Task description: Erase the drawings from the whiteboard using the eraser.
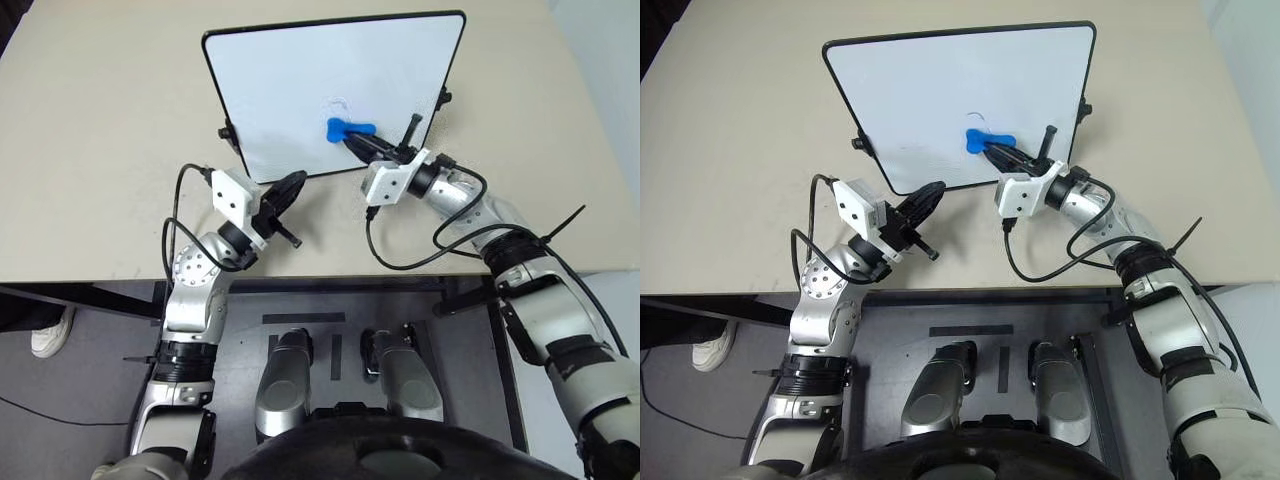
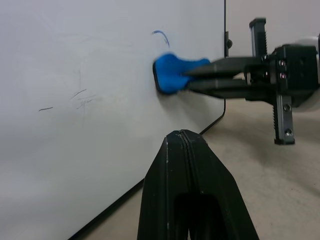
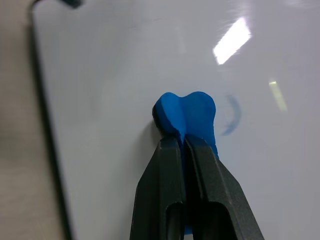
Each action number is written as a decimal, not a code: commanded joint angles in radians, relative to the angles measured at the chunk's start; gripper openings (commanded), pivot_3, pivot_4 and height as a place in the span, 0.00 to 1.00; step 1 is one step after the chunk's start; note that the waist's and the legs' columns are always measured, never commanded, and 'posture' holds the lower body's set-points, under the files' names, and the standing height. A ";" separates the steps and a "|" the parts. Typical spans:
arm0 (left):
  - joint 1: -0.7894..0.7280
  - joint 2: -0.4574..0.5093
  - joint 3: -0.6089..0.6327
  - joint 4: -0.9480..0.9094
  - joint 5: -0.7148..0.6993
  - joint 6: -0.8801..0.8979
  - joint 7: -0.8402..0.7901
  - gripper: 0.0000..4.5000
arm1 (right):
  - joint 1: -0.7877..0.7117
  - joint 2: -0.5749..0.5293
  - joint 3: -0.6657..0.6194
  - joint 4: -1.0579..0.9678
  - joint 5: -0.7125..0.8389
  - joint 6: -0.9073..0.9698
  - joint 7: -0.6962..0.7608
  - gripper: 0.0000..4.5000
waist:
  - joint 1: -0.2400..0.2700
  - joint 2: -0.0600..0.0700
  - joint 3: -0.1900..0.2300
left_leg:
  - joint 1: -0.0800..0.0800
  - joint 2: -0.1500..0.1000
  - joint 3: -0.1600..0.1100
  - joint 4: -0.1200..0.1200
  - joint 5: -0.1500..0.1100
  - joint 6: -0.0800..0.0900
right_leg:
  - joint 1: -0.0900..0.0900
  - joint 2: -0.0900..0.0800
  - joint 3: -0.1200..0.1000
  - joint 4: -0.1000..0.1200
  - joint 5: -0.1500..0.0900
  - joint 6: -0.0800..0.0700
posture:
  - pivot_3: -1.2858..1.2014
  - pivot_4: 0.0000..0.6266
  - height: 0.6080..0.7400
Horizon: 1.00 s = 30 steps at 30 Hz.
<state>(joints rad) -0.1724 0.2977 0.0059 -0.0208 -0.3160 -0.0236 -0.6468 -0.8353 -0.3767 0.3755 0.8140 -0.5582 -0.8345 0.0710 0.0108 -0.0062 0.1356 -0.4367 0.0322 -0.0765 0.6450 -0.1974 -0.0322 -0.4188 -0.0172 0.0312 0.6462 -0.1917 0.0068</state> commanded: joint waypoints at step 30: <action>-0.015 0.000 -0.011 -0.027 0.003 -0.010 -0.005 0.00 | -0.058 0.004 -0.017 0.037 -0.026 0.026 -0.077 0.00 | -0.005 0.001 0.001 | -0.002 0.000 0.000 -0.001 -0.003 -0.005 | -0.003 0.000 0.001 -0.002 0.001 0.000 | 0.52 0.24 1.00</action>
<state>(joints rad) -0.1740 0.2971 -0.0057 -0.0209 -0.3159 -0.0233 -0.6491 -0.8385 -0.3580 0.4122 0.8910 -0.5929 -0.8430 0.0717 0.0056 -0.0053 0.1362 -0.4384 0.0323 -0.0762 0.6438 -0.2006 -0.0376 -0.4223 -0.0172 0.0325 0.6449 -0.1907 0.0068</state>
